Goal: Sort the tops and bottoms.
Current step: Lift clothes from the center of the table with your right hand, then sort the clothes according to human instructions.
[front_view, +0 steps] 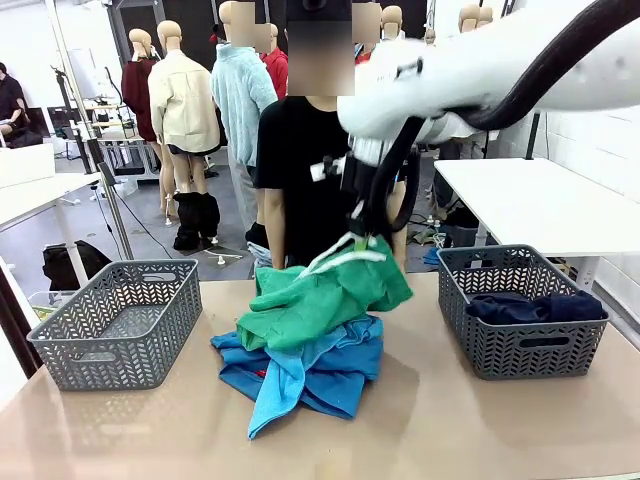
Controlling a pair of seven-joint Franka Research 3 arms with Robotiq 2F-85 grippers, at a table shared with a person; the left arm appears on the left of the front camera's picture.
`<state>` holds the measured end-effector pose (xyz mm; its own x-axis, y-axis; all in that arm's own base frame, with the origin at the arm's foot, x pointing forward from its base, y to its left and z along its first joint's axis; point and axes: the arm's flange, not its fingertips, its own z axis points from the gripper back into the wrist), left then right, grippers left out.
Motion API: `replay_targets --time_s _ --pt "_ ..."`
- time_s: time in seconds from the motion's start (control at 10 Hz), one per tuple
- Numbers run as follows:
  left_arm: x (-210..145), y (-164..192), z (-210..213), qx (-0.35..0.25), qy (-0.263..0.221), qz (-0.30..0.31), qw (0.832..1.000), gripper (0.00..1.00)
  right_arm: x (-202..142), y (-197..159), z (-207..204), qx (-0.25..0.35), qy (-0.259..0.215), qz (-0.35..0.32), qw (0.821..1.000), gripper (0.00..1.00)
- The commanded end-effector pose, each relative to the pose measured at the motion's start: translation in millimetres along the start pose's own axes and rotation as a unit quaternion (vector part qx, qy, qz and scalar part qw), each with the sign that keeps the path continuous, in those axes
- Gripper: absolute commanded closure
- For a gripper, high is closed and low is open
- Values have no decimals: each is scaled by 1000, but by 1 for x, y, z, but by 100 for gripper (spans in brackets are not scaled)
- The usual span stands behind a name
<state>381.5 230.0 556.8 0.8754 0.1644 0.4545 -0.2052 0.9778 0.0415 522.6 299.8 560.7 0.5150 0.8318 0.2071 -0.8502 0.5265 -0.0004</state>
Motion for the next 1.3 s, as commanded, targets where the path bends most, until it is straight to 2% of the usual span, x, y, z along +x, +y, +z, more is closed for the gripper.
replay_targets --time_s 0.0,0.2,0.3,0.4,0.5,0.6,0.8,1.2 --pt "1 1 1 0 3 7 1000 24 -2 16 81 -59 -44 -33 997 100" --pt "1 1 1 0 3 7 1000 24 -2 30 172 -88 -138 -54 985 100" --pt "1 1 1 0 3 7 1000 24 -2 41 203 -112 -173 -63 977 100" --pt "1 1 1 0 3 7 1000 24 -1 50 232 -109 -203 -76 970 100" --pt "1 1 1 0 3 7 1000 24 -3 62 253 -119 -214 -101 964 100" --pt "1 1 1 0 3 7 1000 24 -5 74 270 -122 -233 -115 958 100" --pt "1 1 1 0 3 7 1000 24 -7 89 292 -125 -239 -135 953 100" --pt "1 1 1 0 3 7 1000 24 -12 85 289 -115 -239 -116 957 100"
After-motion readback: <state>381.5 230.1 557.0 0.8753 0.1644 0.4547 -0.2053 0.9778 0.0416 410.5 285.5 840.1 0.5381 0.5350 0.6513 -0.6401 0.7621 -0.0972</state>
